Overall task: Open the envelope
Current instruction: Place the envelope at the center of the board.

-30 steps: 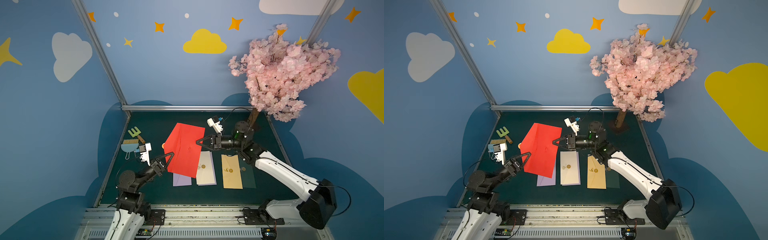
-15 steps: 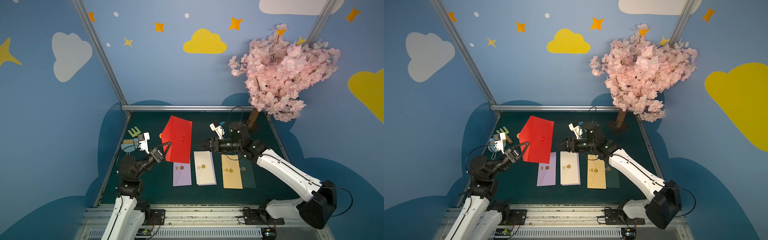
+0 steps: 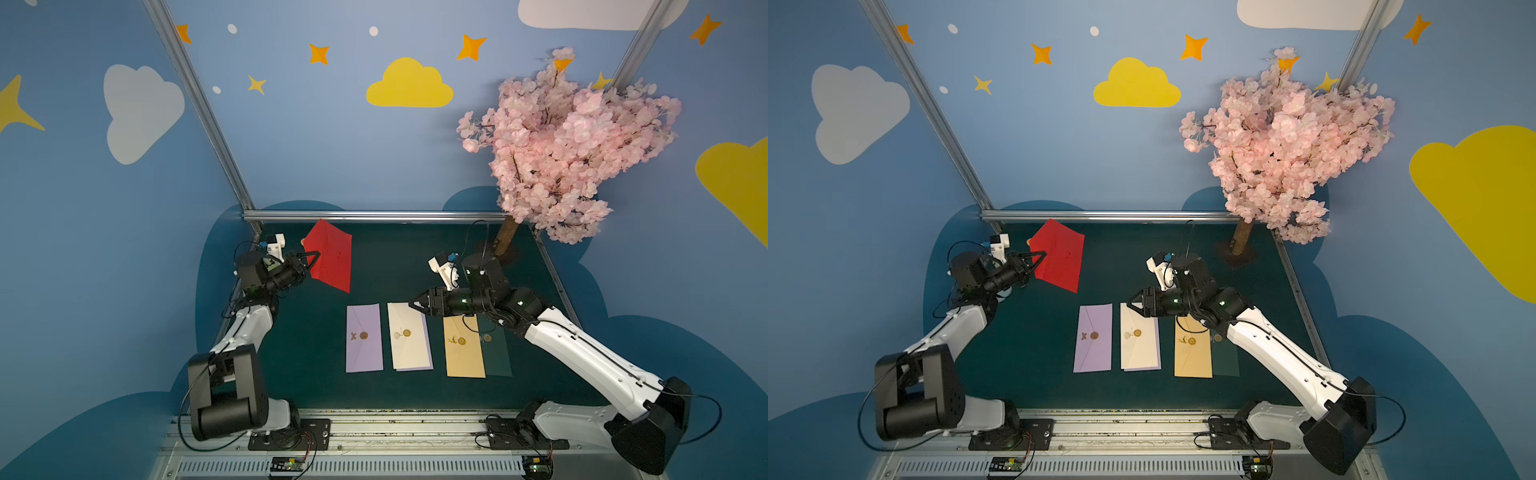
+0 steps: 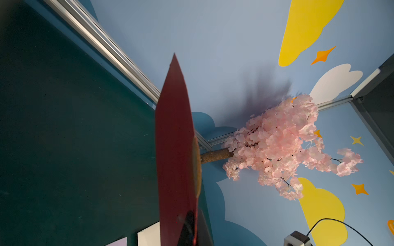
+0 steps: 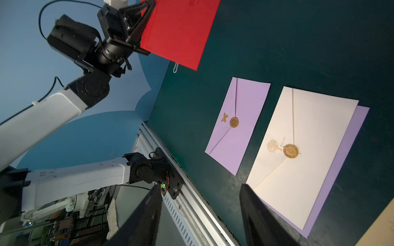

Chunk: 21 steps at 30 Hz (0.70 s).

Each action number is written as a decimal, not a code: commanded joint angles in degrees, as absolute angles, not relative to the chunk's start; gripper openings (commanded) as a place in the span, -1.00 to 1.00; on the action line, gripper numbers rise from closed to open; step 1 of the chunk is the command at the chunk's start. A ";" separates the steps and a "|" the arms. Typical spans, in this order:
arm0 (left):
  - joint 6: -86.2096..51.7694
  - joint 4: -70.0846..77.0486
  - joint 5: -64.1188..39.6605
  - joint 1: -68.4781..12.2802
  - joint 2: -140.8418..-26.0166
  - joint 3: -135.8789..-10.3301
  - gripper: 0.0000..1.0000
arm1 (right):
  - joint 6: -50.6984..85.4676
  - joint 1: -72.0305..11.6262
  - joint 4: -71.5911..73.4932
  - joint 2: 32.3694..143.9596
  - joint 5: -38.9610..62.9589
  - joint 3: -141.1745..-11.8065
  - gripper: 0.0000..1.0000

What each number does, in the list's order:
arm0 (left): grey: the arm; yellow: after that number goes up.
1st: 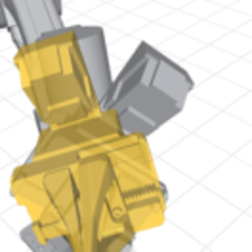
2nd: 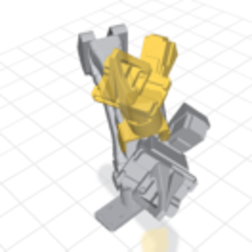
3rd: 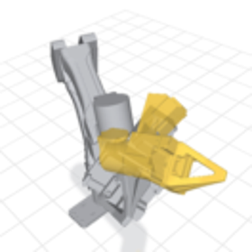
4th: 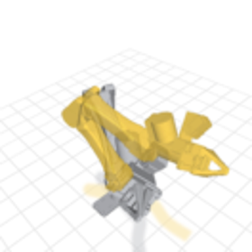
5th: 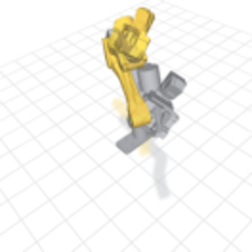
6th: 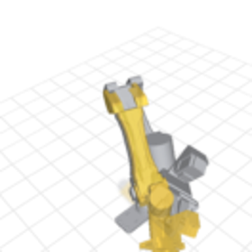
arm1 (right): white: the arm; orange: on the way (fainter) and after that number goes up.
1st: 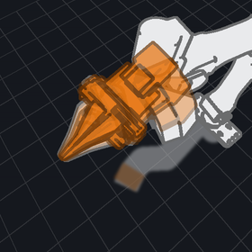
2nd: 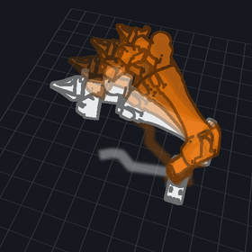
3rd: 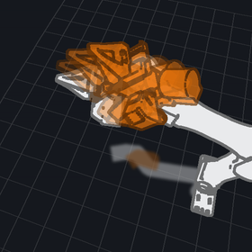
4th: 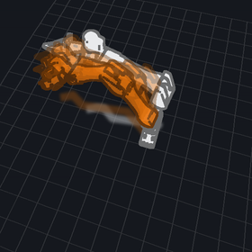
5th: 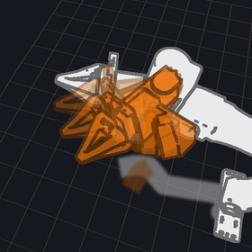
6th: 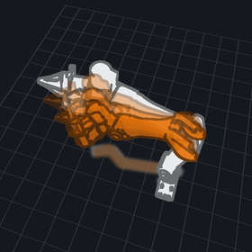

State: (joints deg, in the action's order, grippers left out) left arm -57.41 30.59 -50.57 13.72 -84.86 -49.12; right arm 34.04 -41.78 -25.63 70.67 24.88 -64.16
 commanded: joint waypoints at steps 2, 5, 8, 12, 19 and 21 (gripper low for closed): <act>-51.40 27.34 -54.34 13.80 -94.51 -59.64 -0.95 | 33.24 -41.83 -26.61 69.45 24.51 -62.11 0.19; -47.88 21.50 -54.48 14.18 -102.51 -66.84 -0.96 | 33.09 -41.82 -26.99 68.79 24.60 -61.44 0.19; -45.14 17.11 -54.10 14.67 -109.50 -72.68 -0.96 | 32.59 -41.70 -28.21 67.60 23.98 -60.93 0.19; -40.78 10.90 -52.74 14.77 -115.09 -77.58 -0.96 | 32.02 -41.33 -29.68 66.29 23.20 -60.34 0.19; -36.21 7.08 -49.77 15.51 -118.70 -77.52 -0.96 | 32.48 -41.04 -29.55 66.58 23.75 -59.94 0.19; -36.18 7.81 -49.32 15.96 -119.42 -76.61 -0.96 | 32.69 -41.04 -29.42 66.62 23.98 -59.86 0.19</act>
